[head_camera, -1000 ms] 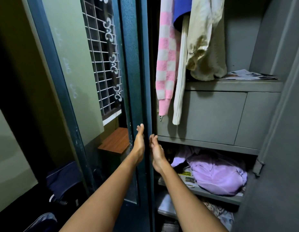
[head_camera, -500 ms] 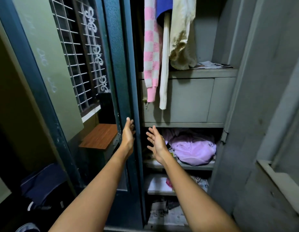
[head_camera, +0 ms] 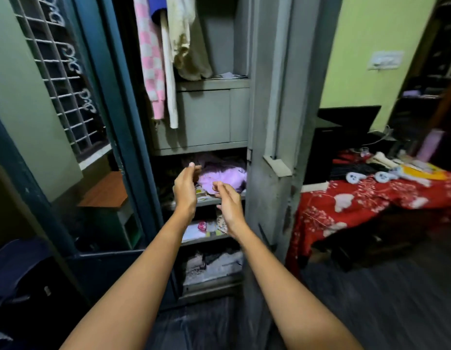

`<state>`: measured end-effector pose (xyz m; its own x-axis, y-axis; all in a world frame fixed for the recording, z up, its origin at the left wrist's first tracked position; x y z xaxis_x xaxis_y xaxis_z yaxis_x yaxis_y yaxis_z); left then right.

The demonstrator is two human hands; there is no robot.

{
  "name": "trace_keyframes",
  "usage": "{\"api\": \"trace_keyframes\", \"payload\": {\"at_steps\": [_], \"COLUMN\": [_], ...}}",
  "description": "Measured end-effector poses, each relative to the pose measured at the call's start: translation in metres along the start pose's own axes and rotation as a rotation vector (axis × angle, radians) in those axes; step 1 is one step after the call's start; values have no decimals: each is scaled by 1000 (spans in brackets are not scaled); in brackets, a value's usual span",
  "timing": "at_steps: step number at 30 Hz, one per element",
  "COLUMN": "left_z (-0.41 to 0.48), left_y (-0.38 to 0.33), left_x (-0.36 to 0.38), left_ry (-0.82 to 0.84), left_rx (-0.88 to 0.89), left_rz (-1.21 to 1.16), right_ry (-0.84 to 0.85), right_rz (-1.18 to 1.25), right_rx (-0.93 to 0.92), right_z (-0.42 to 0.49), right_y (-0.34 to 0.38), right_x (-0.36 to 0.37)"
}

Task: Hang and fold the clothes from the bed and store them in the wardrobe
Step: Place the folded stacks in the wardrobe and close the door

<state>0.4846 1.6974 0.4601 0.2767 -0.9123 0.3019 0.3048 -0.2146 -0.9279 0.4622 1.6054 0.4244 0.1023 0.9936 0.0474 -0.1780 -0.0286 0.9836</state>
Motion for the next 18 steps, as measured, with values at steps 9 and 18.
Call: {"api": "trace_keyframes", "payload": {"at_steps": [9,18], "left_z": [-110,-124], "left_y": [-23,-21], "left_x": [90,109], "left_ry": [401,543], "left_rx": [527,987], "left_rz": [439,910], "right_ry": [-634,-256], "right_rz": [-345,149], "right_rx": [-591,-64], "right_z": [-78,-57], "right_y": [34,34], "right_x": [-118,-148]}}
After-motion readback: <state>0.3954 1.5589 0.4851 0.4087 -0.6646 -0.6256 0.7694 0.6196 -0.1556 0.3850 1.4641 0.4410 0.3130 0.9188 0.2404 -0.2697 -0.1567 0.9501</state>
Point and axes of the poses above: each hand's wrist, its own z-axis towards the middle knuckle, its own x-axis out of the palm, y = z × x, the point moved 1 cm from there along z, towards the middle knuckle, and after that the axes turned 6 degrees about -z, right-handed, at the moved point
